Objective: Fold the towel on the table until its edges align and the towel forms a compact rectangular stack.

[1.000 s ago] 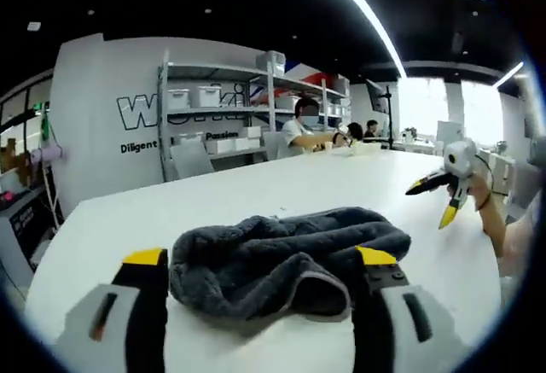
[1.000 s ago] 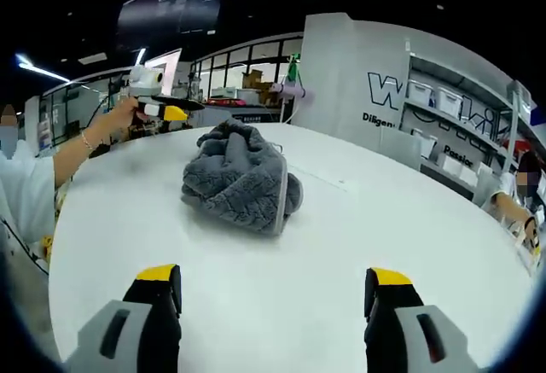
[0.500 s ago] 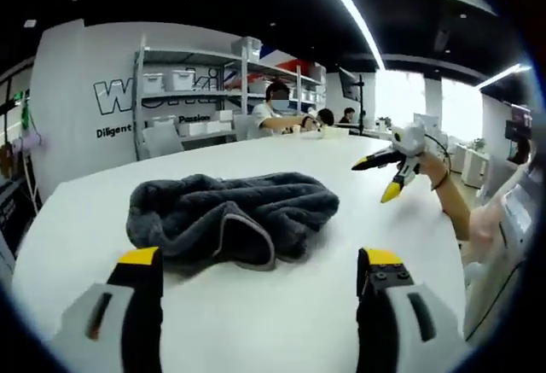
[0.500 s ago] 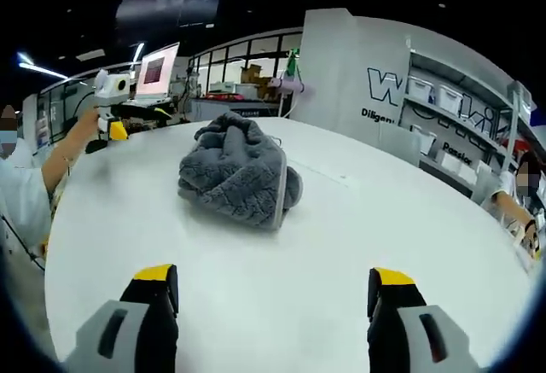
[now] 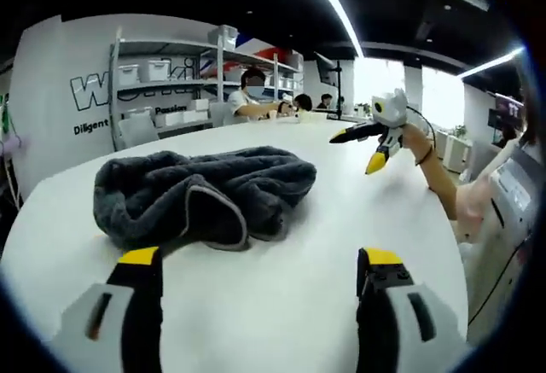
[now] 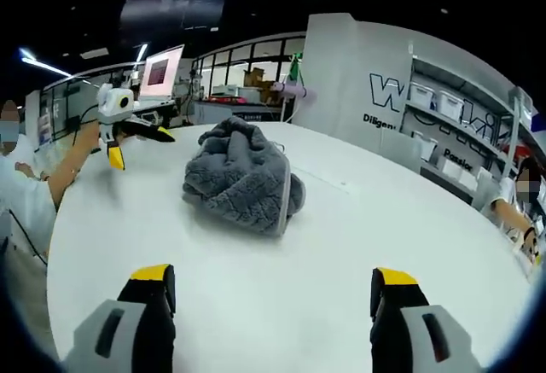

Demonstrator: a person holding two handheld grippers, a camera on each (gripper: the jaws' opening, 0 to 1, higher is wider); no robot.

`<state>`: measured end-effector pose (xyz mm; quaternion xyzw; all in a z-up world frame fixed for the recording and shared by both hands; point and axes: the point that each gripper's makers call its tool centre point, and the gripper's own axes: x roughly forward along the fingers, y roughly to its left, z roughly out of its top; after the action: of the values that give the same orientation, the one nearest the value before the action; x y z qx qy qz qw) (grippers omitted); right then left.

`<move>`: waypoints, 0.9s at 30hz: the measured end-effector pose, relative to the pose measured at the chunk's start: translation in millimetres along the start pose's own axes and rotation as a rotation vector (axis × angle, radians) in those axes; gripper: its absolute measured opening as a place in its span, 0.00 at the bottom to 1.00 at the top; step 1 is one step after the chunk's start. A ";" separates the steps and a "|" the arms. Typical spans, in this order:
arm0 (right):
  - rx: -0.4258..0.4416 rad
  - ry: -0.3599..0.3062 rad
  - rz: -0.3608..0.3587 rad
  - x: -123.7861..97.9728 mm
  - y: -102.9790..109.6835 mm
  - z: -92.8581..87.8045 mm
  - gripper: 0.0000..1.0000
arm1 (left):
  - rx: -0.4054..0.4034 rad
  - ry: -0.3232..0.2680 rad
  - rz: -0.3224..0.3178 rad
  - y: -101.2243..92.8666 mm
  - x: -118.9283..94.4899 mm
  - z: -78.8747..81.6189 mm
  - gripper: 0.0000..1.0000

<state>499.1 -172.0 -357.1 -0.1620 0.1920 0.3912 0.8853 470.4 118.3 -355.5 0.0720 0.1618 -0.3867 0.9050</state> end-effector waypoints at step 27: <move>-0.010 0.017 0.062 10.1 12.1 -2.3 0.99 | -0.015 -0.032 0.017 5.7 -10.1 2.5 1.00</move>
<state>495.7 -158.8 -365.5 -0.1640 0.2025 0.4179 0.8703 468.5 128.5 -349.6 0.0605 0.1493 -0.3788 0.9113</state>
